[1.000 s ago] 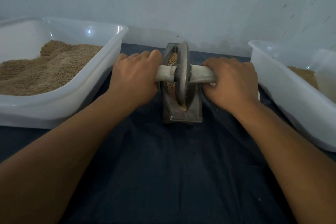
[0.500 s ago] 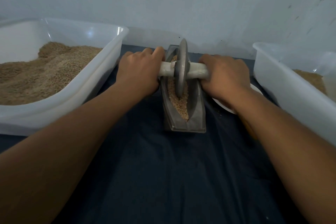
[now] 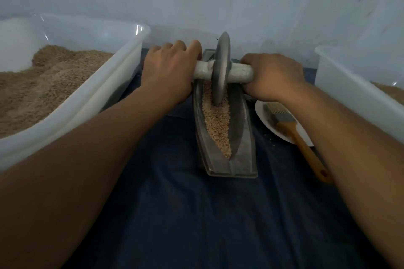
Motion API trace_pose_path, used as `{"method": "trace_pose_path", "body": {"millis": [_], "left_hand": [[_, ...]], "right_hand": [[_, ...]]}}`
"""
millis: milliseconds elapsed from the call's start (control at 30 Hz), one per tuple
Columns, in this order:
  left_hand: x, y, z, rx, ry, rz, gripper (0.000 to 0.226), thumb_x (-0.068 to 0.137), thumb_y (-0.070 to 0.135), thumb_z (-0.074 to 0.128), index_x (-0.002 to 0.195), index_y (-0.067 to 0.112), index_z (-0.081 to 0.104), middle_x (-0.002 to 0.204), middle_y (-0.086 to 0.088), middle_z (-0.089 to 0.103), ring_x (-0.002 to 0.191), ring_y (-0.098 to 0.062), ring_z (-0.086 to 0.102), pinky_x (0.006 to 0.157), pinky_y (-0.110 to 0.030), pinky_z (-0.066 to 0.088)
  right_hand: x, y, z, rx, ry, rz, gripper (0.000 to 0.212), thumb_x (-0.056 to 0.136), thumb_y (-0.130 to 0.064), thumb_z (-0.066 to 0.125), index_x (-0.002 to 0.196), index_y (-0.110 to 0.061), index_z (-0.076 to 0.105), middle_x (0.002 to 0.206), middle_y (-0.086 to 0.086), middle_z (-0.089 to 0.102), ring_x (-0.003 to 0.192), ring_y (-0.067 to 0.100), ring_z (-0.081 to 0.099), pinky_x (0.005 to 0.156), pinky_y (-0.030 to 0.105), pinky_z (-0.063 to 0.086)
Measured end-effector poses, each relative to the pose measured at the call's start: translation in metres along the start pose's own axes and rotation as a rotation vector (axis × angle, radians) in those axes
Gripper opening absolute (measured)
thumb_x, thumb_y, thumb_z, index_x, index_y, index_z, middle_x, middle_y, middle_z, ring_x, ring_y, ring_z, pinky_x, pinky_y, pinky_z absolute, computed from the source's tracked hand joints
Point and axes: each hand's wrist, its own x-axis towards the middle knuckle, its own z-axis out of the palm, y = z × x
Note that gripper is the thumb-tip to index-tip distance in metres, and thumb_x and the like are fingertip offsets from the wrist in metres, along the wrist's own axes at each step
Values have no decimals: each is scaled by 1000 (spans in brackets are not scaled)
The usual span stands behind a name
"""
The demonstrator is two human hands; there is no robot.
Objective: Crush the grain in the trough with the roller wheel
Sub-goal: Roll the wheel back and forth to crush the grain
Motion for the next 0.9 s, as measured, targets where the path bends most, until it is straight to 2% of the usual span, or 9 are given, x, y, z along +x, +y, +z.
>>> {"method": "trace_pose_path", "body": {"millis": [67,133,267,467,567,733,833,900], "left_hand": [[4,0,0,35,0,-8,48,82,27,77,120,23,49,107,-8,61,91,-32,61,72,-40,40],[8,2,1,108,14,-3,47,82,25,77,119,23,48,103,-8,61,84,-33,63,60,-37,32],[11,4,2,178,31,14,39,88,17,70,120,20,48,100,-8,62,78,-34,63,51,-32,20],[5,4,2,157,35,-23,30,90,23,68,113,20,48,95,-7,63,76,-36,62,58,-36,32],[-4,4,0,148,43,-16,32,90,30,69,113,21,47,93,-6,64,75,-34,63,57,-36,33],[-15,5,-7,127,45,-4,35,88,30,70,112,23,46,92,-5,65,75,-31,64,58,-35,36],[-20,7,-13,130,35,-10,35,87,30,70,111,24,45,88,-2,64,66,-25,54,56,-34,34],[-24,8,-17,143,22,-13,36,86,28,71,110,25,44,86,-1,64,63,-23,48,55,-33,33]], "right_hand": [[5,2,0,13,-52,17,21,82,-39,65,100,-43,56,86,-10,57,78,20,51,54,26,27],[9,4,0,33,-128,35,18,82,-39,66,94,-45,53,84,-12,56,77,19,51,54,26,31],[12,6,0,70,-175,48,19,81,-37,66,96,-44,55,85,-11,56,78,20,53,55,27,34],[11,3,0,22,-132,50,14,80,-38,63,93,-41,57,82,-12,56,66,14,46,54,26,32],[3,1,-1,-5,-84,37,11,82,-38,63,86,-40,54,78,-13,53,62,11,43,53,25,30],[-14,-5,-4,-2,-26,33,8,82,-39,61,85,-41,53,75,-14,53,70,18,51,53,25,29],[-26,-9,-4,9,3,49,10,84,-39,58,78,-40,51,71,-14,50,70,18,49,52,26,25],[-34,-9,-4,6,34,49,3,85,-39,58,84,-39,54,72,-14,49,73,19,50,54,28,24]]}}
